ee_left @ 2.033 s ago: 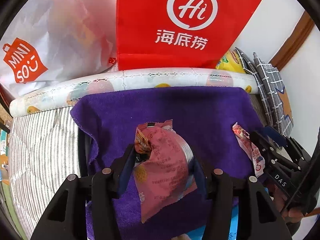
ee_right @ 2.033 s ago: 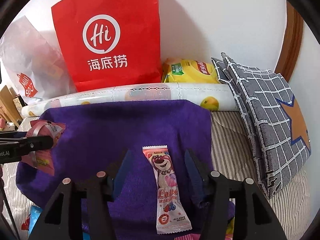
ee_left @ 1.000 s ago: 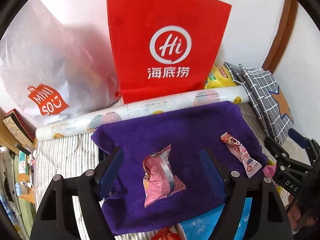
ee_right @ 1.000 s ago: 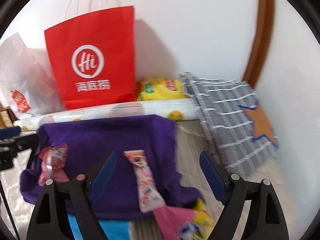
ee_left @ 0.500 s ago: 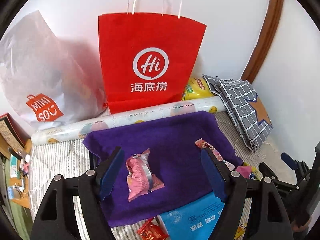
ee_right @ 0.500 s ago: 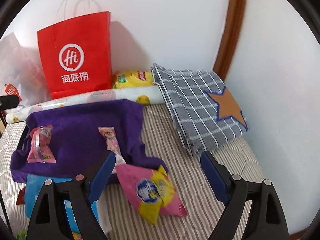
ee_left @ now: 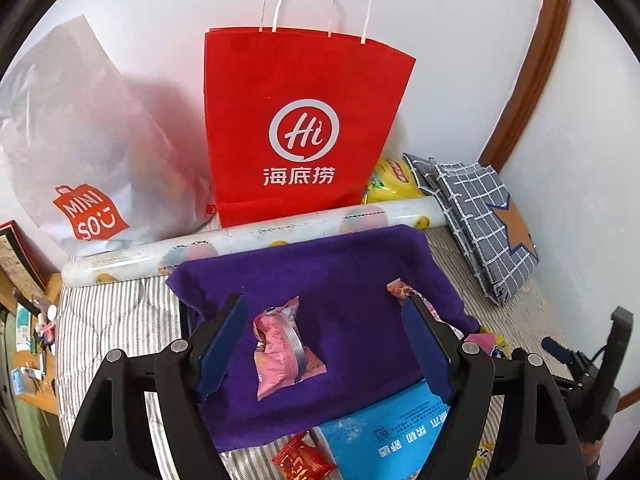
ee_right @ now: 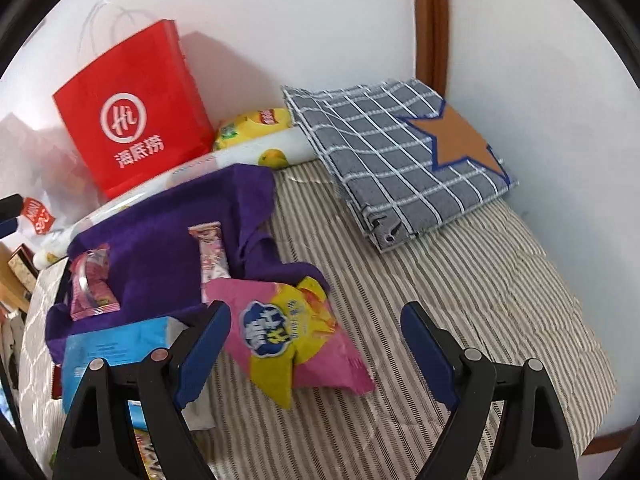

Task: Organize snacks
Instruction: 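Grasp the pink-yellow chip bag with the right tool and lift it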

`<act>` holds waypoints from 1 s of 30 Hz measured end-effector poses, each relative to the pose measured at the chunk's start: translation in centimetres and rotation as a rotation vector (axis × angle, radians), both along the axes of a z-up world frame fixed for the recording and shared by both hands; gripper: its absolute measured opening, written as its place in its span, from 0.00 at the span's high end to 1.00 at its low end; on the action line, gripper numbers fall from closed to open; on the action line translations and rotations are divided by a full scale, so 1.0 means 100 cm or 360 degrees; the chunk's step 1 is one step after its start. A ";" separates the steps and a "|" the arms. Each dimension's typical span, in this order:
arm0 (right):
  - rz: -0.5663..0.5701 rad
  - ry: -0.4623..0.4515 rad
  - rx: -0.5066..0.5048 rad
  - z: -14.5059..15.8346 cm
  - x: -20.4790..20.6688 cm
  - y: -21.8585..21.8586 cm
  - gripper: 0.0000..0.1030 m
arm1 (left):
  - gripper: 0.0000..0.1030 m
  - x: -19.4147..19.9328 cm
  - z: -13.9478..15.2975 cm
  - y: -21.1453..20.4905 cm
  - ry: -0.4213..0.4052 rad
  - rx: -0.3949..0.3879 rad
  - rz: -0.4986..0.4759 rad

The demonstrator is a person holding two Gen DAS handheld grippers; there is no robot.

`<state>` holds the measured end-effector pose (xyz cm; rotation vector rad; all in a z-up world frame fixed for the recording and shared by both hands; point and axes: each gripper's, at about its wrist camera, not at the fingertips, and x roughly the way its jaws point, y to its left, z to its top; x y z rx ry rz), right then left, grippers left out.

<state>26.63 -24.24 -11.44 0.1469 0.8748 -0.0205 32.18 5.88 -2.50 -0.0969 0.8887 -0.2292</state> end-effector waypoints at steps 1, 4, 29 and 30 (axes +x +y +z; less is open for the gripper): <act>0.0004 0.0011 0.0007 -0.003 0.001 -0.001 0.17 | 0.23 0.000 -0.001 0.000 0.0006 -0.0014 -0.0006; 0.0047 0.0023 0.0064 -0.008 0.003 -0.002 0.20 | 0.23 0.003 -0.004 0.002 0.0041 -0.0055 -0.0017; 0.0215 0.0107 -0.0136 -0.038 0.021 0.030 0.44 | 0.23 -0.009 0.005 -0.013 0.0030 -0.0029 -0.0151; 0.0213 0.0106 -0.0125 -0.036 0.019 0.029 0.46 | 0.23 -0.010 0.006 -0.013 0.0026 -0.0029 -0.0153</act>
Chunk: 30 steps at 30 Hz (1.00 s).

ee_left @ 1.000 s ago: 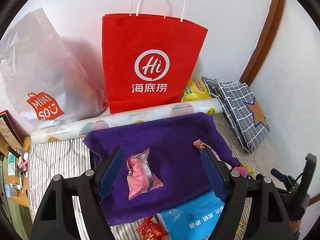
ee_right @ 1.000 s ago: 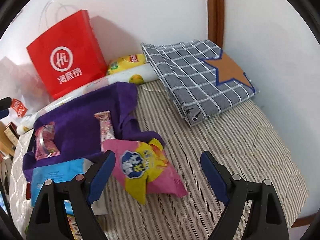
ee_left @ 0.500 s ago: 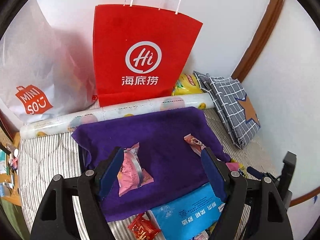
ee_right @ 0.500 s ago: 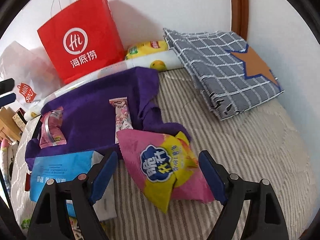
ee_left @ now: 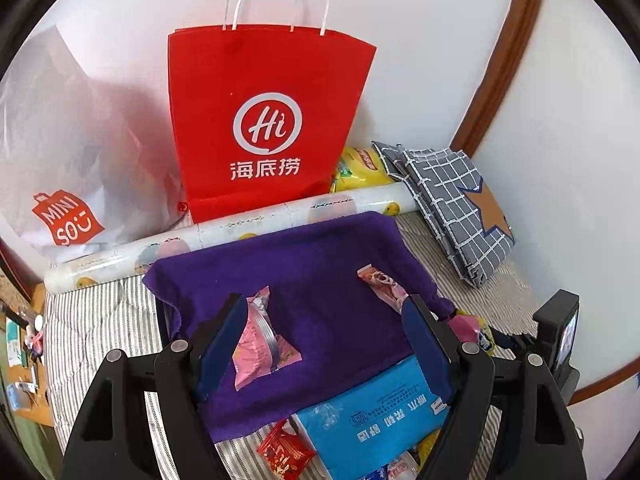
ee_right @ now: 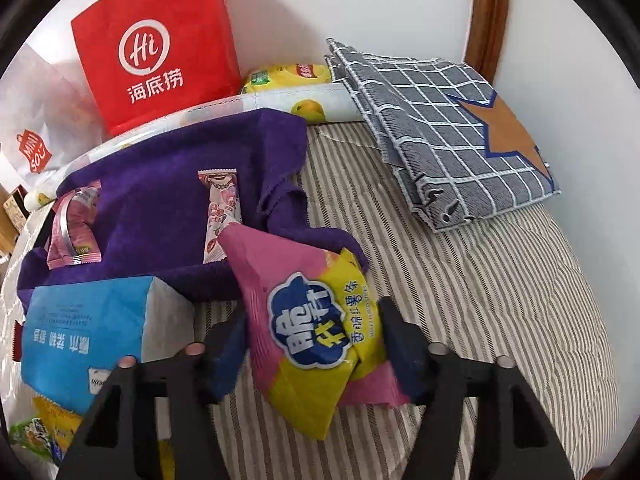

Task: Organize snacks
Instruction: 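Grasp the pink-yellow chip bag with the right tool and lift it, then grasp the red snack packet with the left tool while the right tool holds the chip bag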

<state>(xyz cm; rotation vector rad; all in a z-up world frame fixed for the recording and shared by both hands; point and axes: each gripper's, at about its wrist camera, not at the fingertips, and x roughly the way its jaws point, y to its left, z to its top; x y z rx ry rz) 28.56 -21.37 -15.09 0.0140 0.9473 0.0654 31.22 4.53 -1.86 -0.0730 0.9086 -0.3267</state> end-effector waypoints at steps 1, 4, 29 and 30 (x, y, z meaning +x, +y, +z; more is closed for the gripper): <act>-0.0005 -0.0004 0.0016 0.002 -0.002 -0.002 0.48 | 0.23 -0.001 0.001 0.000 -0.0002 -0.0003 -0.0002; -0.0027 -0.0027 0.0028 0.011 -0.011 -0.007 0.53 | 0.23 -0.003 0.004 0.001 -0.0008 -0.0010 -0.0005; 0.0003 -0.0234 0.0095 0.071 -0.098 0.003 0.54 | 0.23 -0.069 -0.021 0.032 0.0075 0.0057 0.0095; 0.0007 -0.0232 0.0100 0.070 -0.099 0.004 0.54 | 0.23 -0.074 -0.030 0.036 0.0104 0.0064 0.0106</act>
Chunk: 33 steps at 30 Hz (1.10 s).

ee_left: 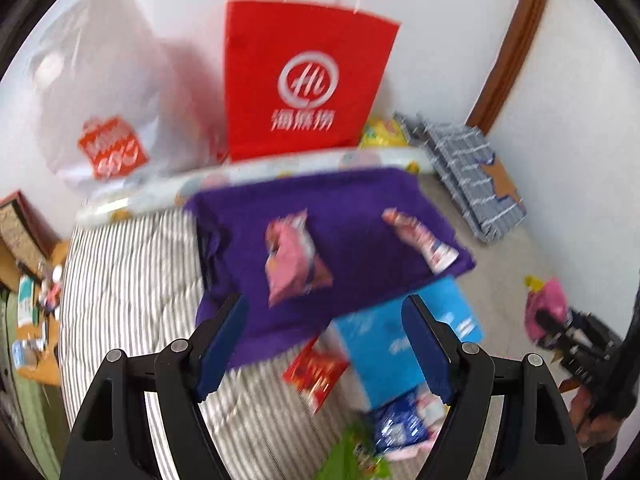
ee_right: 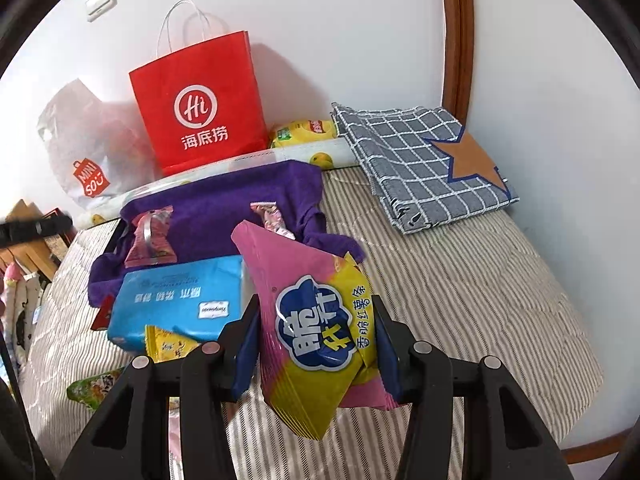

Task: Organize snacks
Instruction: 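Grasp the red snack packet with the left tool while the right tool holds the chip bag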

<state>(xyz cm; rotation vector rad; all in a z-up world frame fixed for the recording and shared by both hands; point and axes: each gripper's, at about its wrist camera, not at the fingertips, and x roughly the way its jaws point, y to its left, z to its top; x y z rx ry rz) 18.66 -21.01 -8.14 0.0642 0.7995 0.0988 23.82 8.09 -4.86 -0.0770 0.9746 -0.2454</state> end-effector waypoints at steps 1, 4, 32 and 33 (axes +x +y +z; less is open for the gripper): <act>0.0006 0.0004 0.0009 -0.001 -0.002 0.001 0.54 | 0.23 -0.003 -0.006 0.003 0.0016 0.0002 0.0007; 0.0019 0.0007 0.0018 -0.004 -0.008 0.004 0.54 | 0.23 -0.015 -0.024 0.010 0.0046 0.0005 0.0015; 0.0011 0.0099 0.0031 -0.039 0.001 -0.008 0.54 | 0.68 -0.005 -0.105 -0.021 0.0182 0.0271 -0.0193; 0.0011 0.0099 0.0026 -0.040 0.001 -0.008 0.54 | 0.73 -0.004 -0.105 -0.019 0.0187 0.0250 -0.0189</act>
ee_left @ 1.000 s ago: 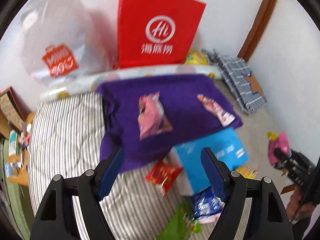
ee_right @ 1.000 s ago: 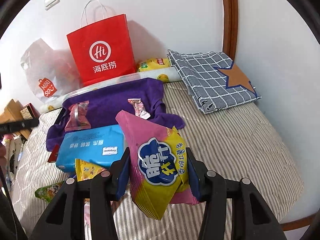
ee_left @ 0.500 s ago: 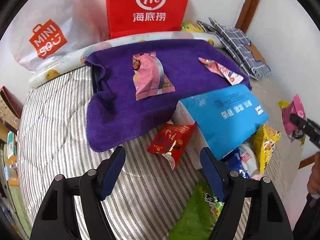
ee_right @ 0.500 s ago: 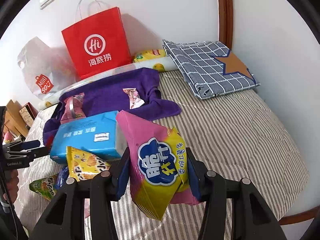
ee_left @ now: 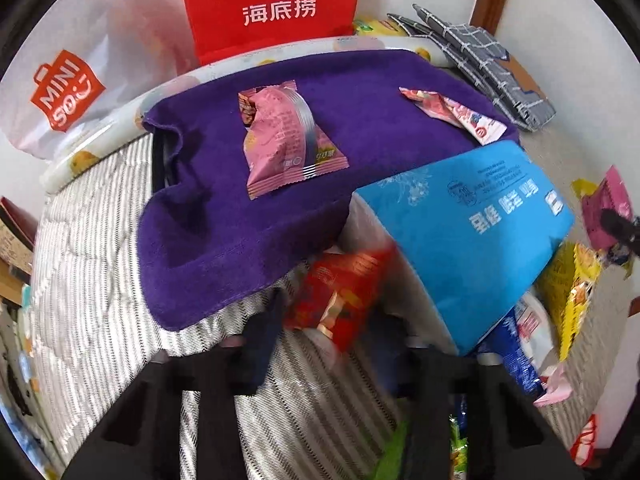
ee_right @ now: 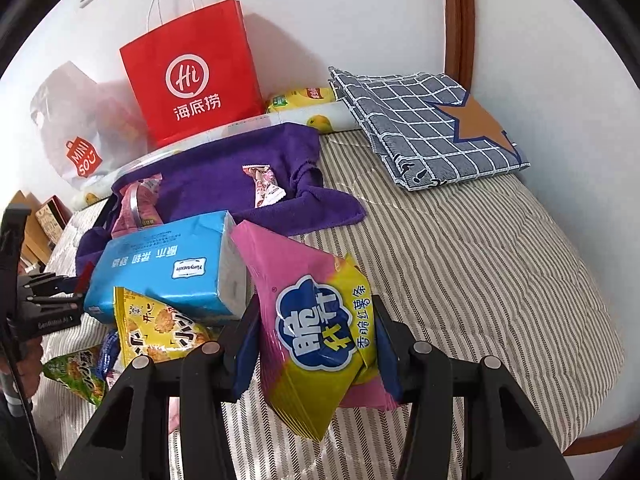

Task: Organize snacks
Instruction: 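Grasp the red snack packet with the left tool while the right tool holds the chip bag, then carry the red packet and chip bag over the purple towel with both tools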

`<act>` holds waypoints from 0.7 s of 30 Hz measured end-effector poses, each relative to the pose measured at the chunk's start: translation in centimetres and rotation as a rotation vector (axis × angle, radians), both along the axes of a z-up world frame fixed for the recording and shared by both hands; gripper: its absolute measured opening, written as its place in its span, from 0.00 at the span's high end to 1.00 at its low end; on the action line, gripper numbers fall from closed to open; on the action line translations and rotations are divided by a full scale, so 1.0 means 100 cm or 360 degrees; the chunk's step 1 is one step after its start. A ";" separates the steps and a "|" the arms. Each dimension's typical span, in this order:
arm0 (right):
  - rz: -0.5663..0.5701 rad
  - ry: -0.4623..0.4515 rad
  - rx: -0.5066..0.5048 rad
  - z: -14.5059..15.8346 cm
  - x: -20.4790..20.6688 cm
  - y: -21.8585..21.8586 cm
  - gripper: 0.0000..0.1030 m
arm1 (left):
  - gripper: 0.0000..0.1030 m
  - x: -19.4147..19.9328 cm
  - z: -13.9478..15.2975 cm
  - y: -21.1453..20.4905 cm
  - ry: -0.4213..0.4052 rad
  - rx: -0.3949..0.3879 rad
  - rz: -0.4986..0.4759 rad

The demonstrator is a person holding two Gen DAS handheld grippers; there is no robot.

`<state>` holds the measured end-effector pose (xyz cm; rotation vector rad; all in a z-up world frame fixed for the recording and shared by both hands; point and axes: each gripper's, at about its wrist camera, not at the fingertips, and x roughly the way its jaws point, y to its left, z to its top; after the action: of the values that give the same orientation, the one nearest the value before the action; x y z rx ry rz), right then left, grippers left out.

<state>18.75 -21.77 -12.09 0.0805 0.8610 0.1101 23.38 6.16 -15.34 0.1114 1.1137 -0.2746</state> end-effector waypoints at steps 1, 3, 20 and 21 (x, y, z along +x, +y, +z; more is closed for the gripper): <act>0.0000 -0.0001 -0.0006 0.000 0.000 0.000 0.54 | 0.74 0.000 0.001 0.000 -0.0006 -0.0015 0.0005; 0.0001 -0.0002 -0.0004 0.000 0.000 0.001 0.54 | 0.75 -0.001 0.005 0.002 -0.0025 -0.0044 0.0011; 0.0039 -0.0084 0.0030 0.020 -0.029 0.008 0.54 | 0.77 -0.051 0.053 0.030 -0.0114 -0.0305 0.0132; 0.0042 -0.0089 0.0032 0.022 -0.030 0.008 0.54 | 0.77 -0.056 0.056 0.030 -0.0123 -0.0319 0.0131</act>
<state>15.75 -20.96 -9.92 0.0843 0.8055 0.1452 17.79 9.15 -9.70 -0.1006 1.0063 -0.3043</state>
